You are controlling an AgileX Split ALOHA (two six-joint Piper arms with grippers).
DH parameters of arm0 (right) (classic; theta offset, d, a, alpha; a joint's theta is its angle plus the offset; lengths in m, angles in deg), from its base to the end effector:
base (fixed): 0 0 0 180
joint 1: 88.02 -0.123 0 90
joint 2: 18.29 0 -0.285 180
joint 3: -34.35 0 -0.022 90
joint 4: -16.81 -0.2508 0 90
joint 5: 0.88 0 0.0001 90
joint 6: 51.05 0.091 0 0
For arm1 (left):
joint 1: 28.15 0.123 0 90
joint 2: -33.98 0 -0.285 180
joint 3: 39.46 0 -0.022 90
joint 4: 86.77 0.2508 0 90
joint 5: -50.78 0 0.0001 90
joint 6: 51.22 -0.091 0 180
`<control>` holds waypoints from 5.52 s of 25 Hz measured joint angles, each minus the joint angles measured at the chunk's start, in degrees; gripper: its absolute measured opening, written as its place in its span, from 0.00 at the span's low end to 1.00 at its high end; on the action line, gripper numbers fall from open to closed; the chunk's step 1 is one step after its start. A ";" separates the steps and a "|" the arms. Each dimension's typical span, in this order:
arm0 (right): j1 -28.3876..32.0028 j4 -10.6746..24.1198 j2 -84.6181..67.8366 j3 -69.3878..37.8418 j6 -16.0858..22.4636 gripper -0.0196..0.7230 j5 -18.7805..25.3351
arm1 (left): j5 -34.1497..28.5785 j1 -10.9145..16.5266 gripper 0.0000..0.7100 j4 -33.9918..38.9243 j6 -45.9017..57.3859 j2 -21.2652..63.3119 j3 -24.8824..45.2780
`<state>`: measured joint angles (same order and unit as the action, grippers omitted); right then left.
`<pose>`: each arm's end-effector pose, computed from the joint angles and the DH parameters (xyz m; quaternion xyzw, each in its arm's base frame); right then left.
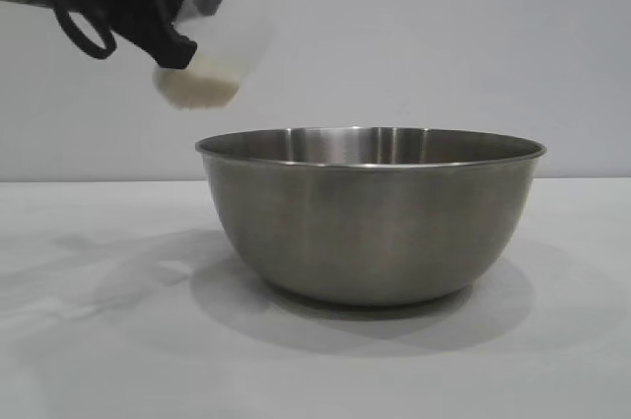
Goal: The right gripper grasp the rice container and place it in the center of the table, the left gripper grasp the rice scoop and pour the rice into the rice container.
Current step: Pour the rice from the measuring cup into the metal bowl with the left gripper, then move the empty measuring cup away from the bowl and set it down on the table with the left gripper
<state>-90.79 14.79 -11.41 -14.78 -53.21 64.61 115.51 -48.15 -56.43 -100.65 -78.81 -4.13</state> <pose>-0.0099 0.0024 0.2680 -0.0390 0.8715 0.0202 0.4884 0.3075 -0.1561 0.1888 0.5719 0.3848 0.1115 0.7158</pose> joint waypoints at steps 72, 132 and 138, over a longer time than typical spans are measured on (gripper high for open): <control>0.00 0.00 0.00 0.00 0.00 0.38 0.00 | -15.13 -6.62 0.00 28.52 -43.94 -5.08 -15.79; 0.00 0.00 0.00 0.00 0.00 0.38 0.00 | 0.31 7.96 0.23 -28.15 41.92 -13.90 12.89; 0.00 0.00 0.00 0.00 0.00 0.38 0.00 | 0.35 7.96 0.24 -27.88 41.92 -13.23 15.98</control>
<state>-90.79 14.79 -11.41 -14.78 -53.21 64.61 115.86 -40.19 -84.31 -58.72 -92.04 11.85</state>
